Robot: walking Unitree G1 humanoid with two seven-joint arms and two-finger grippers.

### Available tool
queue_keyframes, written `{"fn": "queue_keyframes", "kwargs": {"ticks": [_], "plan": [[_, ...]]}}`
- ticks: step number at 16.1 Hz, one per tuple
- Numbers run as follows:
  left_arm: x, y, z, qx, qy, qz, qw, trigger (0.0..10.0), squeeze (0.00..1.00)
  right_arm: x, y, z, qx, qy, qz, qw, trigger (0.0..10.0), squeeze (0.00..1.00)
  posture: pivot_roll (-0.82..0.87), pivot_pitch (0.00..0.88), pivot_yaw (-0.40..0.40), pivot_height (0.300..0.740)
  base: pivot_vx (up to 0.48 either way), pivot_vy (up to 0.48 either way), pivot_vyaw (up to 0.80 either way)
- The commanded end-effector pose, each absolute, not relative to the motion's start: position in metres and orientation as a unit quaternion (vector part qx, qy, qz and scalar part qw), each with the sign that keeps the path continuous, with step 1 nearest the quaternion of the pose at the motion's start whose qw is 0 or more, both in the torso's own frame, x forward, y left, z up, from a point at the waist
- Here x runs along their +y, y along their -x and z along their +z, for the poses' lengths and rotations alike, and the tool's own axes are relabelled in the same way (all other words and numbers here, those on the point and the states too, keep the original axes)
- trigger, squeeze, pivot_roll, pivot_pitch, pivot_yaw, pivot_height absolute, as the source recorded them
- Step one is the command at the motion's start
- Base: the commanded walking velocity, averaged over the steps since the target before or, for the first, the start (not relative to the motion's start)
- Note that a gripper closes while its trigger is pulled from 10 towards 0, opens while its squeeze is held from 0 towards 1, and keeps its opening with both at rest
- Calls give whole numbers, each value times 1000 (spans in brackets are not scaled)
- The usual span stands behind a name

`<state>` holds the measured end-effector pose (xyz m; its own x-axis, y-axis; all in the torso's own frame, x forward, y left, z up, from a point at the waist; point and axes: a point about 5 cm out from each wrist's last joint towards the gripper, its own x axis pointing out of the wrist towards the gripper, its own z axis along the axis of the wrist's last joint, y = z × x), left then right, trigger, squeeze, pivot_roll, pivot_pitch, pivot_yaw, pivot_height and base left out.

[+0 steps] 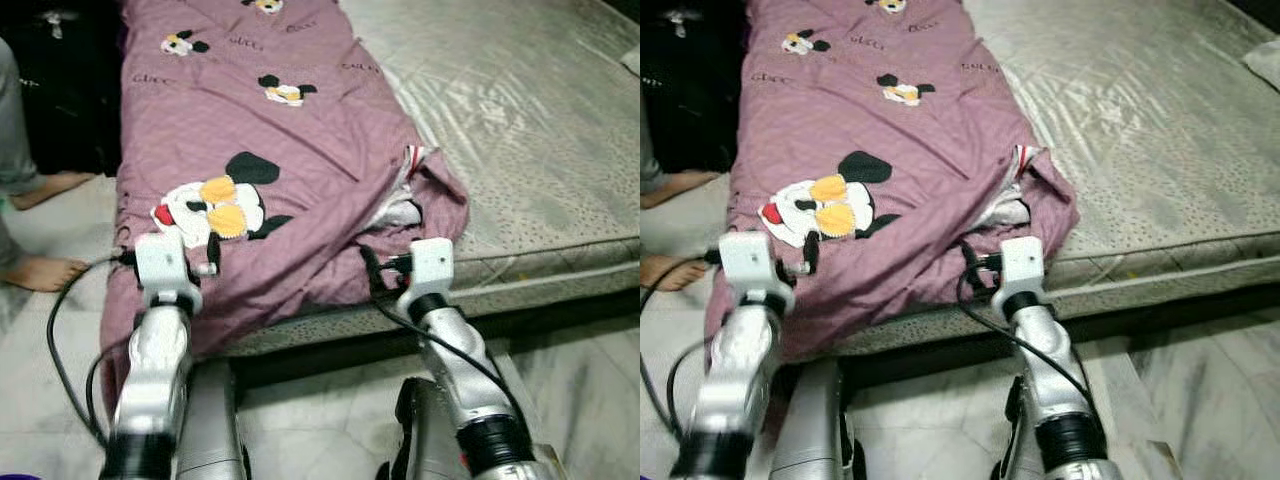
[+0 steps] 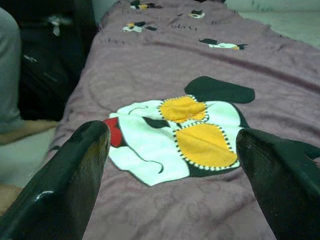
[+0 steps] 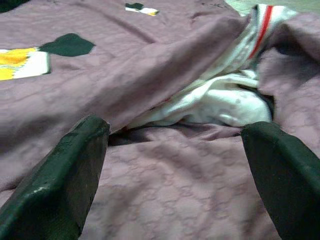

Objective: Clean up the room

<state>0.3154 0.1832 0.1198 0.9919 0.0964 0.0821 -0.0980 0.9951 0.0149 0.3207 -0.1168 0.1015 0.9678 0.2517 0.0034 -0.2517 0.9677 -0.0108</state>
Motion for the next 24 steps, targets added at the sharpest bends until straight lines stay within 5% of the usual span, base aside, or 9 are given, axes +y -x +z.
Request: {"fn": "queue_keyframes", "kwargs": {"ticks": [1,8,12,19,24], "plan": [[179,-321,116,-27,-4,35,999,10000,0,-123,-319,102,0,9,118,993,10000,0,23,172,-44,510,0,0,0],[158,-354,107,27,44,-29,998,10000,0,-152,-294,104,11,22,106,994,10000,0,-47,185,-44,510,0,0,0],[161,-356,109,11,34,-1,999,10000,0,-159,-283,100,29,30,105,994,10000,0,-56,192,-39,510,0,0,0],[203,-262,94,-18,-27,69,997,10000,0,-134,-335,120,2,1,98,995,10000,0,72,188,-56,510,0,0,0],[189,-228,93,12,-25,54,998,10000,0,-116,-374,146,-15,-11,60,998,10000,0,128,179,-50,510,0,0,0]]}}
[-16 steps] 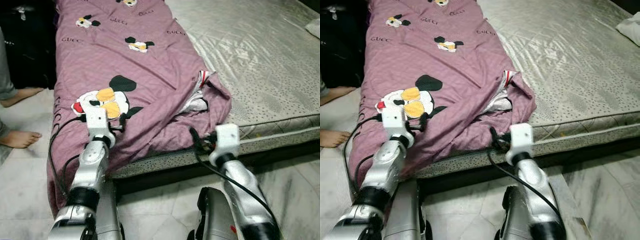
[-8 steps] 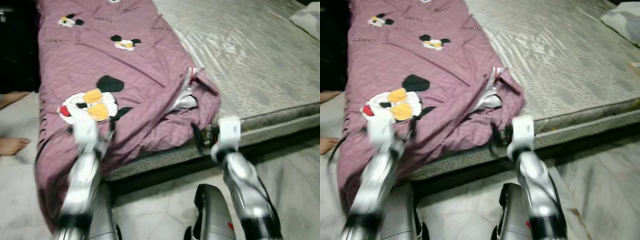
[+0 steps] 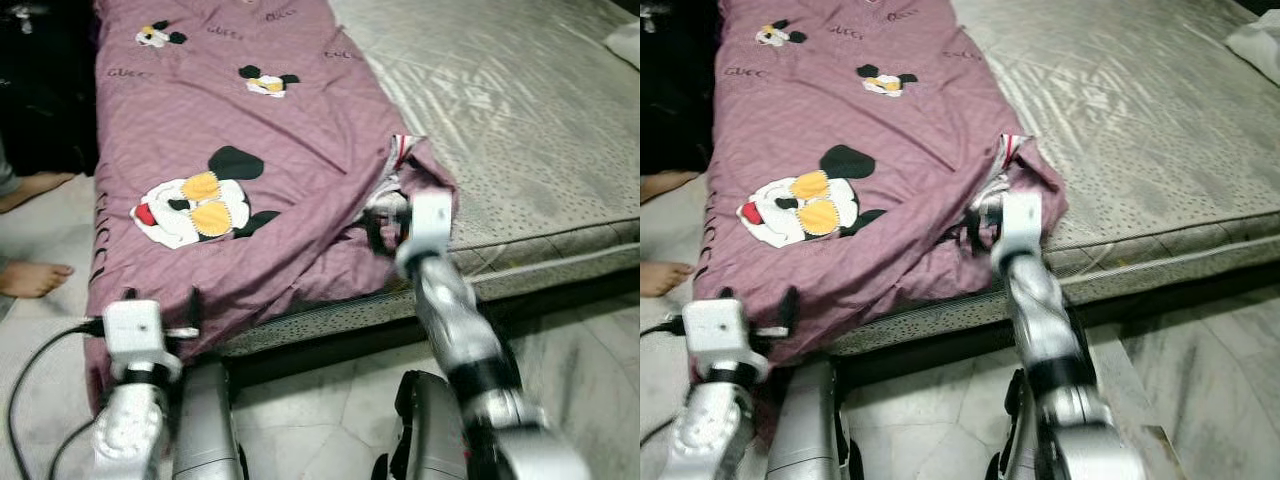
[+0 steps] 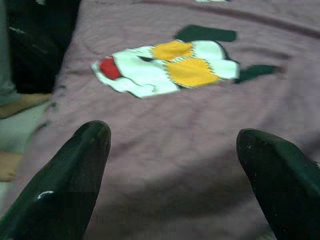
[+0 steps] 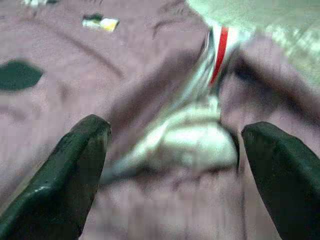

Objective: Clean up the room

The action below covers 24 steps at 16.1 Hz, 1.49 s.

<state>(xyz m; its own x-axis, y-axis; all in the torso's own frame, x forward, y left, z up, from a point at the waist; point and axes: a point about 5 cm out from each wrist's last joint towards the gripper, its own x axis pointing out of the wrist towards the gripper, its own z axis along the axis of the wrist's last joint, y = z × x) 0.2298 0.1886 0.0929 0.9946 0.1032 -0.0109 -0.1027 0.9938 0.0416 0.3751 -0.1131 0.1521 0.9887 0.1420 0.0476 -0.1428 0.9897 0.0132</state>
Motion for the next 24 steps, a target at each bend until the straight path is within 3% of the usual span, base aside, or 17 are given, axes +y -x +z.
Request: {"fn": "queue_keyframes", "kwargs": {"ticks": [1,6,10,11,19,24], "plan": [[186,-227,95,14,-26,49,998,10000,0,-115,-380,151,-18,-4,45,999,10000,0,128,179,-50,510,0,0,0],[179,-225,103,18,-28,36,999,10000,0,-141,-393,141,55,43,-55,996,10000,0,160,187,-52,510,0,0,0],[177,-224,104,24,-27,36,999,10000,0,-164,-377,99,173,-11,-124,977,9647,0,170,197,-58,510,0,0,0],[175,-224,104,27,-26,36,999,10000,0,-171,-371,88,198,-45,-150,968,0,0,172,199,-58,510,0,0,0],[177,-230,102,37,-22,38,998,10000,0,-204,-361,81,180,-38,-220,958,0,0,155,192,-47,510,0,0,0],[175,-231,100,41,-19,36,998,10000,0,-244,-336,61,190,-20,-264,945,0,0,135,182,-42,510,0,0,0]]}}
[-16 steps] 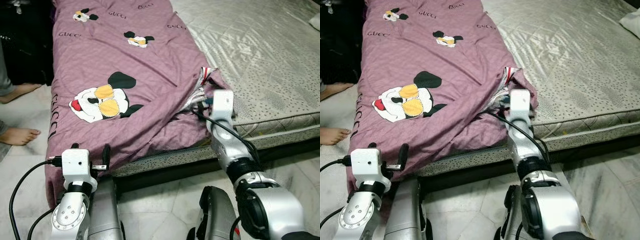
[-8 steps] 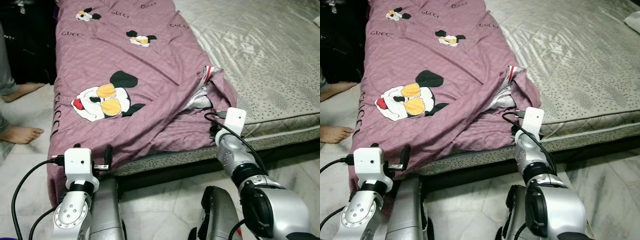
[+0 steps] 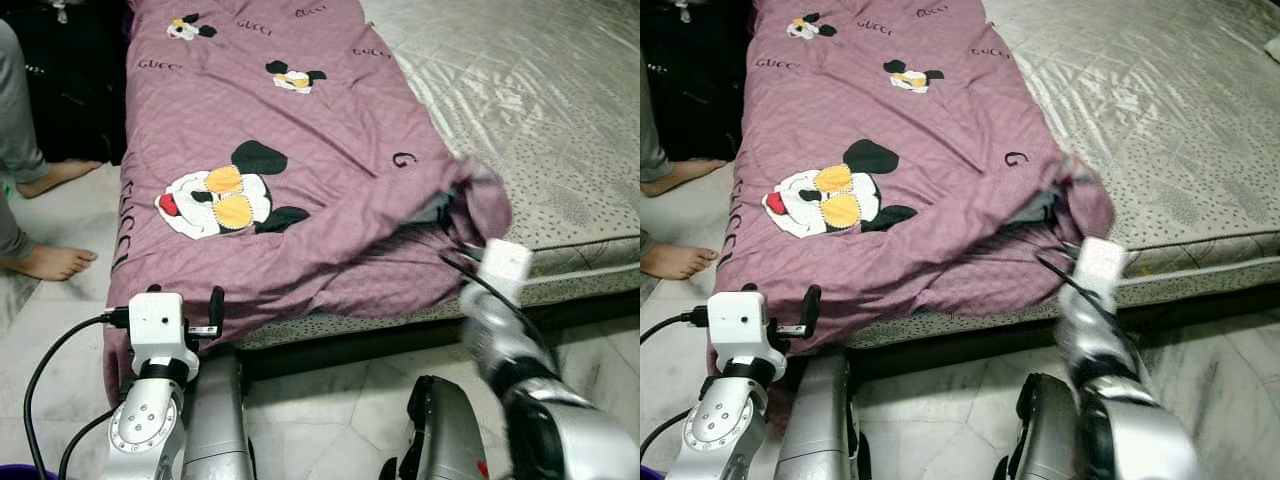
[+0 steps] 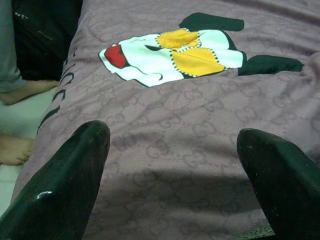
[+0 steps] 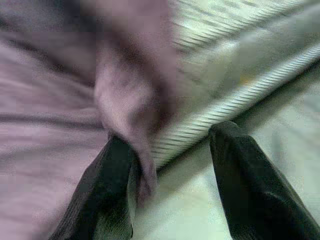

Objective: Clean up the room

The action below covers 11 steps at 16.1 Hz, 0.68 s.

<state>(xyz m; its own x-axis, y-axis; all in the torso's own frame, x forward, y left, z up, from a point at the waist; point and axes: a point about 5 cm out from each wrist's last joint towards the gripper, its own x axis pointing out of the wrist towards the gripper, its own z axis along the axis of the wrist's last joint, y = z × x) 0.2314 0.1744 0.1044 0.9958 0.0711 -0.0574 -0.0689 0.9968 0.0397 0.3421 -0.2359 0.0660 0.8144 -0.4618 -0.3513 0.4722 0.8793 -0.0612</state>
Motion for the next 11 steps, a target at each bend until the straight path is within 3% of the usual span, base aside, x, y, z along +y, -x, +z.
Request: {"fn": "queue_keyframes", "kwargs": {"ticks": [1,5,6,7,8,9,10,11], "plan": [[175,-231,100,41,-19,36,998,10000,0,-246,-334,59,192,-18,-266,945,0,0,134,182,-41,510,0,0,0],[176,-234,101,40,-21,36,998,10000,0,-258,-321,48,208,8,-270,940,0,0,132,175,-39,510,0,0,0],[177,-235,101,40,-23,36,998,10000,0,-261,-317,46,210,21,-271,939,3059,0,132,173,-39,510,0,0,0],[177,-236,102,39,-24,37,998,10000,0,-264,-316,46,206,25,-271,940,7020,0,132,171,-37,510,0,0,0],[178,-236,102,38,-24,37,998,10000,0,-264,-316,47,202,26,-270,941,9608,0,132,171,-37,510,0,0,0],[179,-237,103,37,-25,37,998,10000,0,-265,-318,52,182,30,-259,948,10000,0,130,169,-36,510,0,0,0],[180,-239,105,33,-25,38,998,10000,0,-261,-323,65,133,30,-233,963,10000,706,123,165,-32,510,0,0,0],[180,-240,105,33,-25,37,998,10000,0,-252,-329,77,89,31,-183,979,10000,588,112,161,-25,510,0,0,0]]}}
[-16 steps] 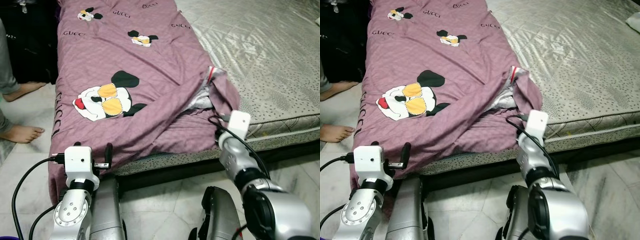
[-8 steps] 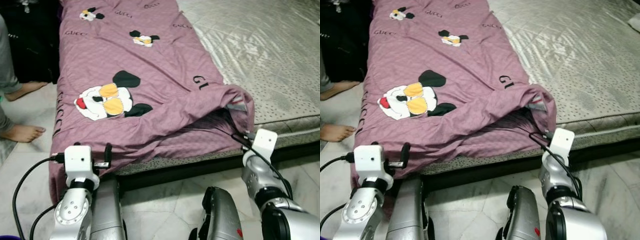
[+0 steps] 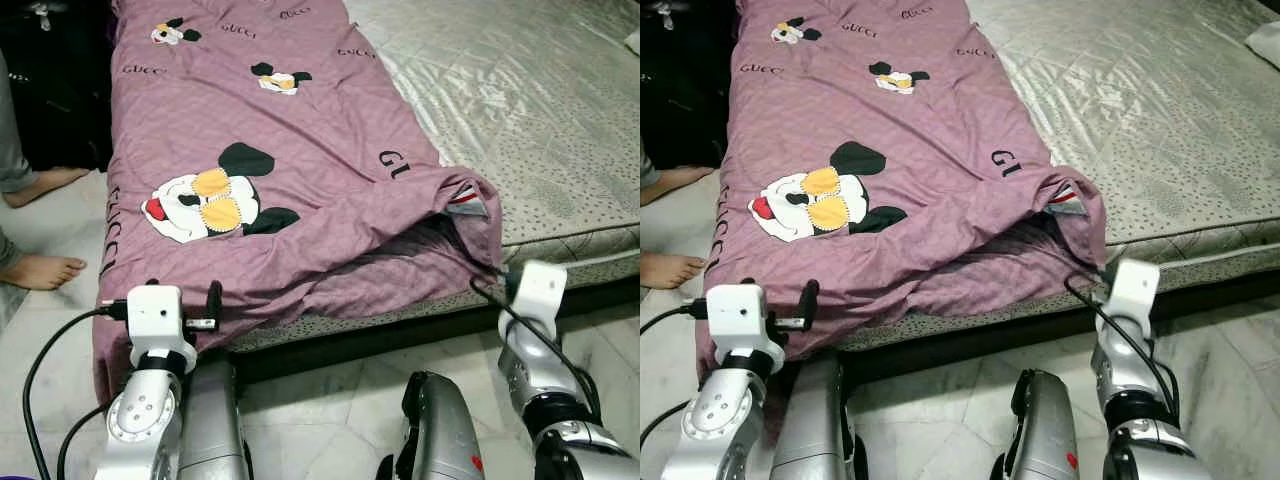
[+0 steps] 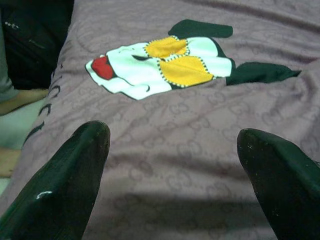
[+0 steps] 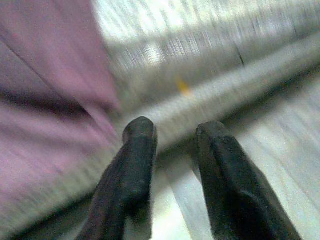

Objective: Clean up the room

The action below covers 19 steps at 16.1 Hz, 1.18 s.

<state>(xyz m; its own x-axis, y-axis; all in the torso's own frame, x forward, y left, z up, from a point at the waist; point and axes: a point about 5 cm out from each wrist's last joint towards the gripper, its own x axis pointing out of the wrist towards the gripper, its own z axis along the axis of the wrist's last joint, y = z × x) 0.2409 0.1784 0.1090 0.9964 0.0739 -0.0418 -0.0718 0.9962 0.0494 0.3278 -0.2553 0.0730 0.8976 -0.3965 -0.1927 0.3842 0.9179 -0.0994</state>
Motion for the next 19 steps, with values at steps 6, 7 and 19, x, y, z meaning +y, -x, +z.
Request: {"fn": "queue_keyframes", "kwargs": {"ticks": [6,7,19], "plan": [[175,-249,106,28,-24,24,999,10000,0,-226,-349,112,1,64,-115,991,10000,910,111,154,-10,510,0,0,0],[178,-249,106,29,-26,27,999,10000,0,-224,-351,115,-3,64,-109,992,10000,416,113,154,-11,510,0,0,0],[178,-254,107,24,-26,24,999,10000,0,-209,-360,115,36,49,64,996,10000,1000,105,155,-7,510,0,0,0]]}}
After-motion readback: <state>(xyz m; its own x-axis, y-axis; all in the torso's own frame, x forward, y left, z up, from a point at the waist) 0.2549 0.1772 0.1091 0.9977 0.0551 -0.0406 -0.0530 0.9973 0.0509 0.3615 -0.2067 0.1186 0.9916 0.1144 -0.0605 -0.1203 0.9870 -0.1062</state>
